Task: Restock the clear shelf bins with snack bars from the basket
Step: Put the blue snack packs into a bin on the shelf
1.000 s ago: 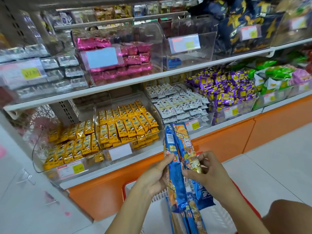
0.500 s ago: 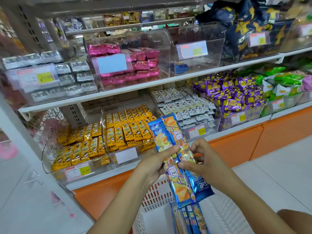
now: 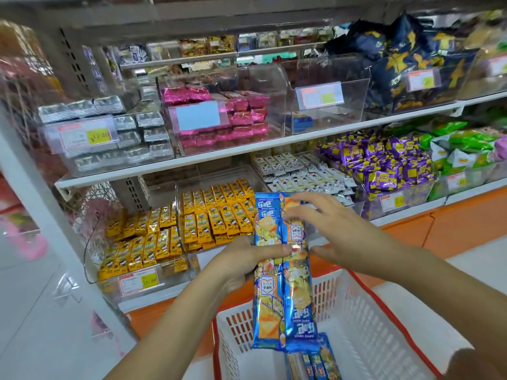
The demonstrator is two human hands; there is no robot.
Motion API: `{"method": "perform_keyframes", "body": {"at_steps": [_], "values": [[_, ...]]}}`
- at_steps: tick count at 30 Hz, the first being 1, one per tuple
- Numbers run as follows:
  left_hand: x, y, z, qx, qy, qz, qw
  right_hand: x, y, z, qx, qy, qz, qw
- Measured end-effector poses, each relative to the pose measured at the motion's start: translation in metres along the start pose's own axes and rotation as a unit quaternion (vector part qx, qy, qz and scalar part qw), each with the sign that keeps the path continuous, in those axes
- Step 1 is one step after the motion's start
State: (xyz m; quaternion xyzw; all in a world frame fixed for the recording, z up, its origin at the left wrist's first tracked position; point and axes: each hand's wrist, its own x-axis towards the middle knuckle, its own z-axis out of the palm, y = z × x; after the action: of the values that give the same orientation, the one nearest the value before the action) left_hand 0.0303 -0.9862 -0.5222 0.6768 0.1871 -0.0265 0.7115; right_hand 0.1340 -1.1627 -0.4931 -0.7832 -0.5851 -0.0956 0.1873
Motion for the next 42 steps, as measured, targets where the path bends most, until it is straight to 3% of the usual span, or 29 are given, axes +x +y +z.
{"method": "perform_keyframes", "body": {"at_steps": [6,11,15,20,22,28,33,37,40,42], "values": [[-0.012,0.003,-0.006,-0.015,-0.091,-0.041,0.995,0.02,0.0,-0.013,-0.171,0.019,-0.178,0.969],[-0.016,0.001,-0.014,-0.004,-0.099,-0.038,0.994,0.03,0.001,-0.027,-0.259,-0.007,-0.262,0.93],[-0.015,-0.001,-0.047,-0.111,-0.001,-0.015,0.994,0.029,0.026,-0.05,-0.312,-0.024,-0.182,0.932],[-0.012,-0.008,-0.076,-0.199,0.109,0.015,0.974,0.024,0.037,-0.055,-0.267,-0.025,0.136,0.954],[-0.008,-0.011,-0.066,-0.217,0.115,0.03,0.969,0.029,0.023,-0.037,-0.179,-0.011,0.19,0.965],[0.001,-0.004,-0.028,-0.356,0.12,0.102,0.921,0.041,-0.029,0.02,0.004,-0.031,0.195,0.98],[-0.004,-0.003,-0.016,-0.308,0.177,0.14,0.924,0.041,-0.046,0.037,-0.01,0.045,0.175,0.984],[-0.012,0.012,-0.019,-0.322,0.196,0.12,0.918,0.042,-0.051,0.037,0.033,0.027,0.143,0.989],[-0.018,0.024,-0.024,-0.35,0.173,0.104,0.915,0.035,-0.052,0.043,-0.105,0.086,0.045,0.99],[-0.021,0.029,-0.025,-0.363,0.155,0.091,0.914,0.028,-0.052,0.051,-0.187,0.097,0.024,0.977]]}}
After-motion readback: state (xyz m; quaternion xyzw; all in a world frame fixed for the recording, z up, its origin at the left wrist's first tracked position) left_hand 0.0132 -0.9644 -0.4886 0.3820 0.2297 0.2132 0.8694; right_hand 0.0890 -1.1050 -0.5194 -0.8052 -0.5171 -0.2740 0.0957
